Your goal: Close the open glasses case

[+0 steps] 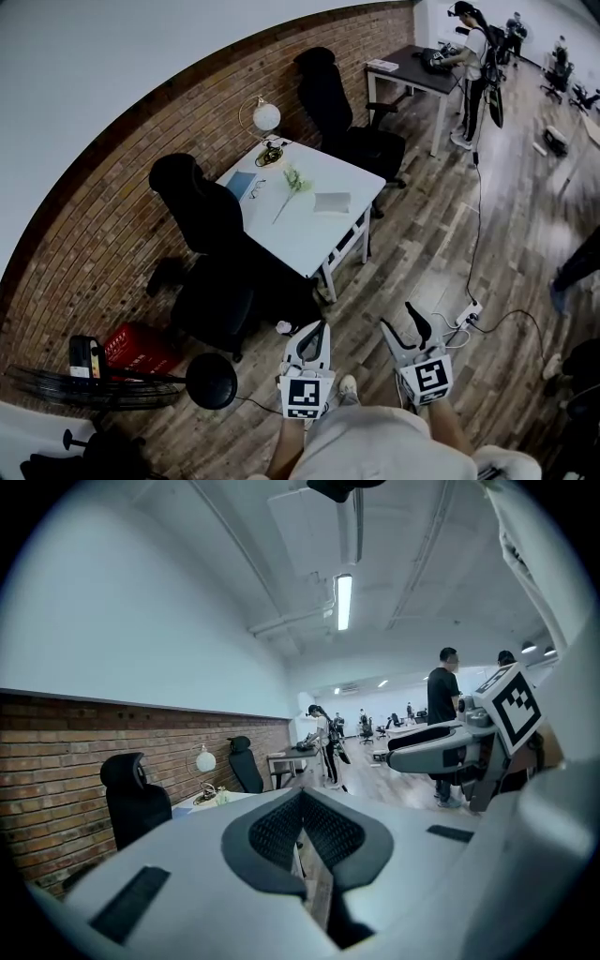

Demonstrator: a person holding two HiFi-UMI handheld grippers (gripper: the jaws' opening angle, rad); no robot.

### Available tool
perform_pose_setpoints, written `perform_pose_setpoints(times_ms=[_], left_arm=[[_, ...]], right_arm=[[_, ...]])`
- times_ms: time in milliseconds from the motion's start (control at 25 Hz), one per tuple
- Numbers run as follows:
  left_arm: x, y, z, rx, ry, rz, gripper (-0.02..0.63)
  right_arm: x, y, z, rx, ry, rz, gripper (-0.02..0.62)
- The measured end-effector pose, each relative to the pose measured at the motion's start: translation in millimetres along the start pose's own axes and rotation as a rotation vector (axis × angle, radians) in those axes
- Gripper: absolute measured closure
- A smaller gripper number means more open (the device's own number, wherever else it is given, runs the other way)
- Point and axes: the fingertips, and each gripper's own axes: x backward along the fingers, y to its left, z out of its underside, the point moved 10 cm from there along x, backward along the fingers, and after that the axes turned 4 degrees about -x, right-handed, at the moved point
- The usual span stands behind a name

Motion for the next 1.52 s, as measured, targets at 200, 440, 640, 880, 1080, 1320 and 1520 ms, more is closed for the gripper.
perform_pose_setpoints(times_ms=[200,440,640,880,1080,1320,1520], left_arm=[[-15.2,24.5,3.4,0.007,-0.003,0.018,0.601],[-33.9,52.1,5.4,0.011,-0.012,0.028,0.601],[-47.3,68.5,7.5,0.008,-0.015,0.039,0.601],[-60.2,80.7,10.0,0.010,-0.018,0.052,0.601],[-68.4,80.9,11.1,0.016,-0.020,0.068,0.601],[-76.2,80.2,9.7,0.013,-0.019,0.075,0.601],[-85.3,85.6,8.2,0.007,-0.021,0.062,0.601]], right_arm=[[-26.8,4.1,-2.9,0.002,0.014,0.012,0.347],[-57.1,6.8,-8.3,0.008,0.017,0.024,0.347],[-77.2,7.0,-7.0,0.028,-0.023,0.021,0.347],[-90.1,7.1,-8.7,0.008,-0.023,0.043,0.347],[-90.5,2.1,-5.4,-0.003,0.024,0.070,0.347],[-95.5,-3.5,-2.2,-0.020,0.035,0.081,0.347],[-106.8,-9.9,-3.2,-0.018,0.025,0.072,0.347]])
